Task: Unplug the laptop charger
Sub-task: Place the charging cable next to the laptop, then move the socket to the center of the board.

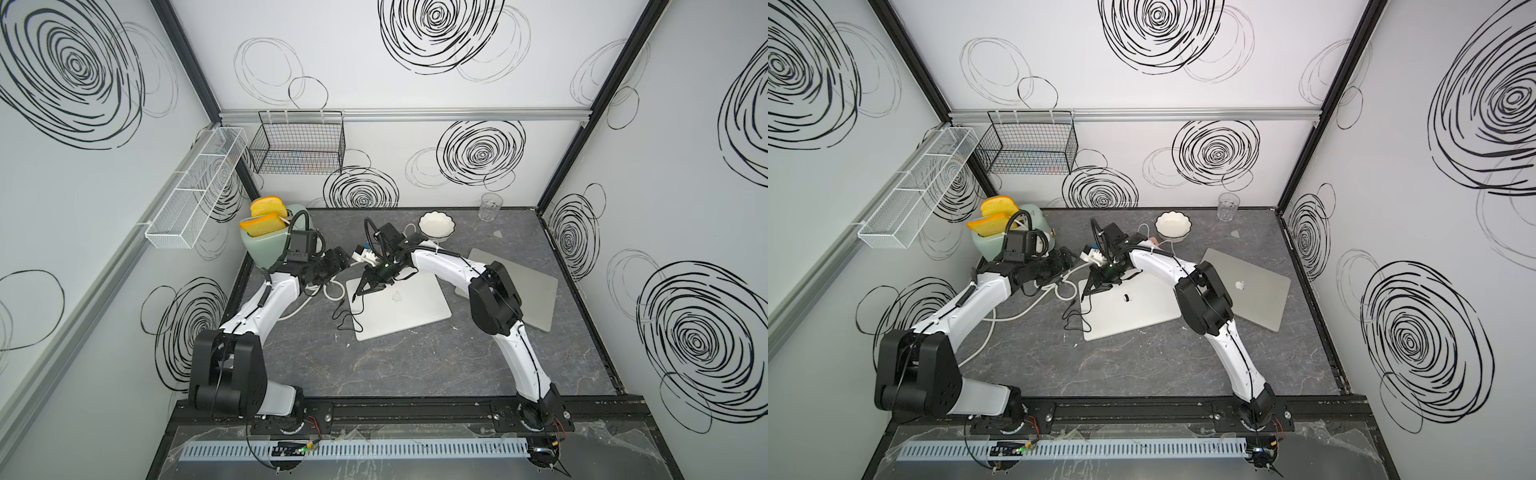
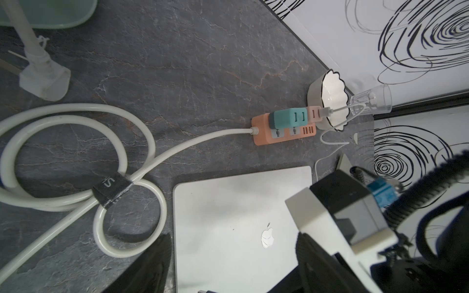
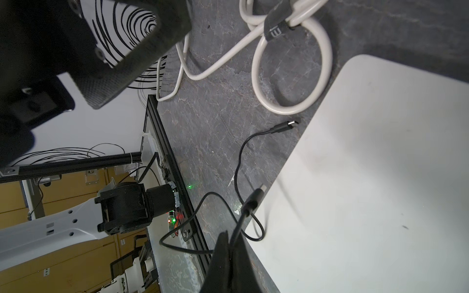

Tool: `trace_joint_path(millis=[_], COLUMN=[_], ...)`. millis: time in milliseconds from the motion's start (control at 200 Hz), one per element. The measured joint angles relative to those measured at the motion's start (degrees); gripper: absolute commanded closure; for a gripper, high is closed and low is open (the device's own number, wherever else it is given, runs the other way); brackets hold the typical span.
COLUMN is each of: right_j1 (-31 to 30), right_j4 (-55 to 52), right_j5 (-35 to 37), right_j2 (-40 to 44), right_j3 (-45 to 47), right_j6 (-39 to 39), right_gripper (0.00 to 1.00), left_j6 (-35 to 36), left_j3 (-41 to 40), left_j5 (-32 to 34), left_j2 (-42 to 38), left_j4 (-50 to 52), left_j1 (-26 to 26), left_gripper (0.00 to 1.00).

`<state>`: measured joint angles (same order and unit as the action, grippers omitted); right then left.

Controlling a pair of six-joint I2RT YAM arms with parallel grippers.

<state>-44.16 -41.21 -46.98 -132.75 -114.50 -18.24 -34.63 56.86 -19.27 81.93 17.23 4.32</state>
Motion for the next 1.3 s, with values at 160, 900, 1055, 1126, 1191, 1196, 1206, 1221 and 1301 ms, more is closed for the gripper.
trace_joint_path(millis=[160, 900, 1055, 1126, 1191, 1196, 1206, 1221, 1301], right_j1=[0.2, 9.4, 13.2, 15.7, 18.1, 18.2, 18.7, 19.1, 21.9], right_j4=[-0.8, -0.9, -0.9, -0.8, -0.6, -0.6, -0.4, -0.3, 0.5], right_j5=[1.4, 8.0, 10.4, 11.6, 12.8, 12.8, 13.0, 13.3, 14.8], right_j2=[0.0, 10.2, 12.5, 13.6, 14.7, 14.8, 15.0, 15.4, 17.4], right_j3=[0.0, 0.2, 0.1, 0.2, 0.4, 0.4, 0.6, 0.8, 2.1], right_j6=[0.5, -0.5, -0.2, -0.3, -0.4, -0.4, -0.3, -0.4, -0.7], right_gripper=[0.76, 0.12, 0.04, 0.03, 0.01, 0.01, 0.01, 0.01, 0.01], left_j6=[0.2, 0.2, 0.1, -0.1, -0.3, -0.3, -0.3, -0.4, -0.7], left_j3=[-0.2, 2.4, 5.7, 7.2, 8.5, 8.6, 8.8, 9.1, 10.9], left_j5=[0.0, 0.3, 0.3, 0.5, 0.5, 0.6, 0.6, 0.6, 0.7], left_j2=[0.0, 0.5, 2.2, 3.3, 4.4, 4.5, 4.6, 4.9, 6.4], left_j4=[0.0, 1.1, 1.2, 1.1, 1.1, 1.1, 1.1, 1.1, 1.1], left_j1=[0.1, 4.8, 7.6, 9.3, 10.8, 10.9, 11.1, 11.5, 13.3], left_gripper=[0.18, 0.17, 0.16, 0.16, 0.16, 0.16, 0.16, 0.16, 0.15])
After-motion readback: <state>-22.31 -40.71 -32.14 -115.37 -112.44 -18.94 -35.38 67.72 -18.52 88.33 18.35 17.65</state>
